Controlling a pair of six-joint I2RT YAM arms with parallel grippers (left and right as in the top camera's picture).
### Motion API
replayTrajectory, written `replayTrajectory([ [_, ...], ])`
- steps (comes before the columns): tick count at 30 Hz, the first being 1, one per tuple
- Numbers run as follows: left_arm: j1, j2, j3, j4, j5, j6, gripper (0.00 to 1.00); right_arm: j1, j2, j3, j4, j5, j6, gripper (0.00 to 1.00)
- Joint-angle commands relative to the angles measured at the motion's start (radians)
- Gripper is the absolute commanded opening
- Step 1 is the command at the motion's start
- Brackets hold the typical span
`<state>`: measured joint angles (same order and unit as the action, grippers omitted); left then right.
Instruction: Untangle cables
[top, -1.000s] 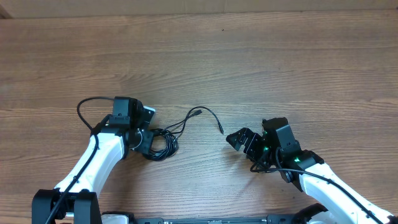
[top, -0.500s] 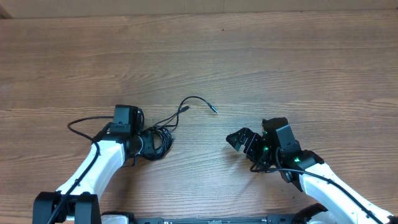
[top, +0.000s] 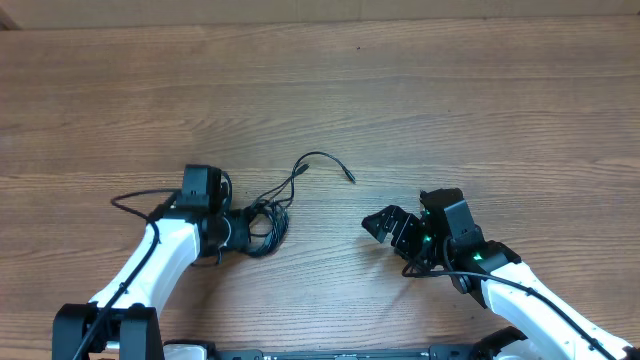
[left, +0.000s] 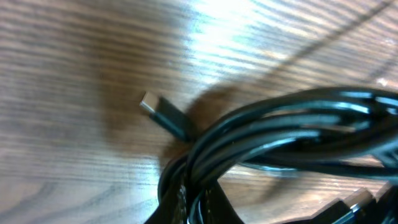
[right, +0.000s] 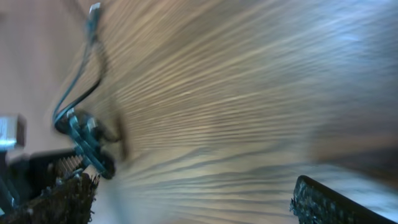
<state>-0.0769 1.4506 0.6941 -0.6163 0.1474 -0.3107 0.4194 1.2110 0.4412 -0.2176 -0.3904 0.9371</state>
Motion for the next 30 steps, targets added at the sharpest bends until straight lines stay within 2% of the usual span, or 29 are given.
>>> replayTrajectory([
  [1,-0.002,0.002,0.156,-0.078,0.078,0.129,0.04,0.000,0.002,0.003,0.085,-0.200,-0.141,1.00],
  [6,-0.002,0.001,0.276,-0.199,0.138,0.254,0.04,0.000,0.002,0.003,0.213,-0.380,-0.160,1.00],
  [8,-0.002,0.001,0.317,-0.243,0.174,0.306,0.04,0.000,0.002,0.003,0.250,-0.407,-0.124,1.00],
  [14,-0.002,0.000,0.407,-0.341,0.263,0.402,0.04,0.000,0.002,0.003,0.294,-0.403,0.247,1.00],
  [15,-0.002,0.000,0.426,-0.356,0.274,0.405,0.04,0.000,0.002,0.003,0.301,-0.393,0.364,0.98],
  [16,-0.002,0.000,0.433,-0.360,0.286,0.404,0.04,0.000,0.002,0.003,0.299,-0.383,0.438,0.94],
  [18,-0.002,0.000,0.441,-0.359,0.328,0.404,0.04,0.000,0.002,0.003,0.300,-0.360,0.554,0.91],
  [23,-0.002,0.000,0.443,-0.356,0.433,0.404,0.04,0.000,0.002,0.003,0.300,-0.265,0.755,0.93],
  [30,-0.002,0.000,0.443,-0.351,0.545,0.424,0.04,0.001,0.005,0.003,0.333,-0.223,0.922,1.00],
])
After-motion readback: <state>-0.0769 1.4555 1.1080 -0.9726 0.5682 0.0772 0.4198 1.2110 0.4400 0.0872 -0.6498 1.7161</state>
